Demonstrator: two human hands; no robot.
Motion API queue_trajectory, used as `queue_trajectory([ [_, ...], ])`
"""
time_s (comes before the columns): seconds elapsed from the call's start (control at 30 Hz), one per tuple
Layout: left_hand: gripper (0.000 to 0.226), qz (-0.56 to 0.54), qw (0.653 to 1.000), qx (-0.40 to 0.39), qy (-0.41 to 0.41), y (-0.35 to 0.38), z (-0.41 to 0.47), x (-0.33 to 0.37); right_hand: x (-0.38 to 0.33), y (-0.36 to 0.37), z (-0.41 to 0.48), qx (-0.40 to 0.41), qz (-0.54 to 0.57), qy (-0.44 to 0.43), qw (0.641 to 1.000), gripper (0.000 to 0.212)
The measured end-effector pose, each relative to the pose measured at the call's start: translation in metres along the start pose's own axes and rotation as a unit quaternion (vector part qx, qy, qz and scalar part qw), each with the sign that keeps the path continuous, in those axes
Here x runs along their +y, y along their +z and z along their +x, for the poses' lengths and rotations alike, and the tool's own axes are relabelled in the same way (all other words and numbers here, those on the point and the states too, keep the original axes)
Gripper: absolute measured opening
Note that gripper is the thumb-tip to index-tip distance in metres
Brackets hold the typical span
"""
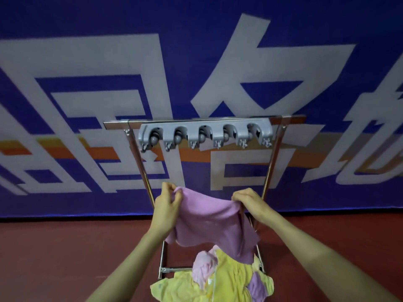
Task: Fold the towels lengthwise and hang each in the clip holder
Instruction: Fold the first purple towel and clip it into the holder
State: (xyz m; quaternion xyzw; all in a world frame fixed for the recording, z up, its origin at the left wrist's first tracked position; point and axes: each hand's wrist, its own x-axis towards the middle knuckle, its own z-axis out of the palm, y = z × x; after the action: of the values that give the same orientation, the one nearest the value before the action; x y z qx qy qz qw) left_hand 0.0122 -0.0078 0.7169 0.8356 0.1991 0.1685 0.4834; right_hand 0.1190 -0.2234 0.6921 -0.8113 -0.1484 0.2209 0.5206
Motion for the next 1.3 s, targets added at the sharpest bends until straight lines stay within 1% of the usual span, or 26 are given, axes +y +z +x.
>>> queue_trajectory([
  [0.07, 0.012, -0.008, 1.0, -0.013, 0.007, -0.011, 0.002, 0.013, -0.013, -0.004, -0.006, -0.016, 0.014, 0.008, 1.0, 0.047],
  [0.13, 0.015, -0.007, 0.999, -0.026, 0.024, -0.021, 0.002, 0.022, -0.022, -0.007, -0.011, -0.021, -0.027, 0.01, 0.999, 0.056],
  [0.27, 0.016, 0.009, 0.997, -0.038, 0.062, -0.036, 0.003, 0.037, -0.033, -0.01, -0.018, -0.027, -0.153, -0.012, 0.988, 0.044],
  [0.33, 0.016, 0.022, 0.995, -0.049, 0.083, -0.041, 0.004, 0.043, -0.037, -0.008, -0.019, -0.02, -0.169, -0.021, 0.985, 0.037],
  [0.47, 0.02, 0.05, 0.988, -0.085, 0.117, -0.046, 0.007, 0.052, -0.045, -0.007, -0.019, 0.028, -0.181, -0.038, 0.982, 0.03],
  [0.53, 0.016, 0.063, 0.983, -0.1, 0.14, -0.045, 0.007, 0.056, -0.05, -0.007, -0.018, 0.013, -0.156, -0.035, 0.987, 0.027],
  [0.6, 0.012, 0.08, 0.978, -0.108, 0.16, -0.044, 0.006, 0.06, -0.055, -0.006, -0.023, -0.021, -0.092, -0.016, 0.995, 0.024],
  [0.67, 0.01, 0.089, 0.975, -0.108, 0.171, -0.042, 0.005, 0.063, -0.059, -0.003, -0.028, -0.035, -0.022, -0.002, 0.999, 0.015],
  [0.77, 0.01, 0.088, 0.973, -0.12, 0.177, -0.04, 0.002, 0.07, -0.064, 0.001, -0.035, -0.038, 0.028, 0.015, 0.999, 0.015],
  [0.8, 0.01, 0.09, 0.971, -0.126, 0.181, -0.039, 0.001, 0.072, -0.066, 0.002, -0.037, -0.05, 0.038, 0.02, 0.998, 0.016],
  [0.9, 0.01, 0.089, 0.969, -0.131, 0.188, -0.036, -0.002, 0.079, -0.071, 0.005, -0.042, -0.096, 0.094, 0.024, 0.991, 0.009],
  [0.93, 0.01, 0.088, 0.969, -0.128, 0.19, -0.035, -0.003, 0.081, -0.071, 0.005, -0.044, -0.109, 0.118, 0.023, 0.987, 0.01],
  [1.0, 0.01, 0.085, 0.969, -0.127, 0.193, -0.034, -0.004, 0.085, -0.068, 0.007, -0.047, -0.127, 0.133, 0.026, 0.983, 0.024],
  [1.03, 0.01, 0.089, 0.968, -0.131, 0.197, -0.033, -0.005, 0.087, -0.068, 0.007, -0.049, -0.13, 0.124, 0.027, 0.983, 0.03],
  [1.07, 0.01, 0.098, 0.965, -0.138, 0.202, -0.033, -0.006, 0.089, -0.068, 0.006, -0.051, -0.131, 0.118, 0.024, 0.984, 0.03],
  [1.13, 0.011, 0.116, 0.959, -0.15, 0.211, -0.032, -0.008, 0.091, -0.07, 0.006, -0.054, -0.129, 0.123, 0.018, 0.984, 0.01],
  [1.17, 0.011, 0.118, 0.958, -0.153, 0.214, -0.031, -0.008, 0.091, -0.073, 0.007, -0.056, -0.126, 0.141, 0.017, 0.982, 0.008],
  [1.23, 0.013, 0.108, 0.959, -0.153, 0.211, -0.03, -0.008, 0.089, -0.079, 0.007, -0.057, -0.108, 0.187, 0.027, 0.976, 0.016],
  [1.3, 0.015, 0.077, 0.965, -0.158, 0.197, -0.03, -0.01, 0.087, -0.084, 0.008, -0.06, -0.092, 0.191, 0.022, 0.977, 0.02],
])
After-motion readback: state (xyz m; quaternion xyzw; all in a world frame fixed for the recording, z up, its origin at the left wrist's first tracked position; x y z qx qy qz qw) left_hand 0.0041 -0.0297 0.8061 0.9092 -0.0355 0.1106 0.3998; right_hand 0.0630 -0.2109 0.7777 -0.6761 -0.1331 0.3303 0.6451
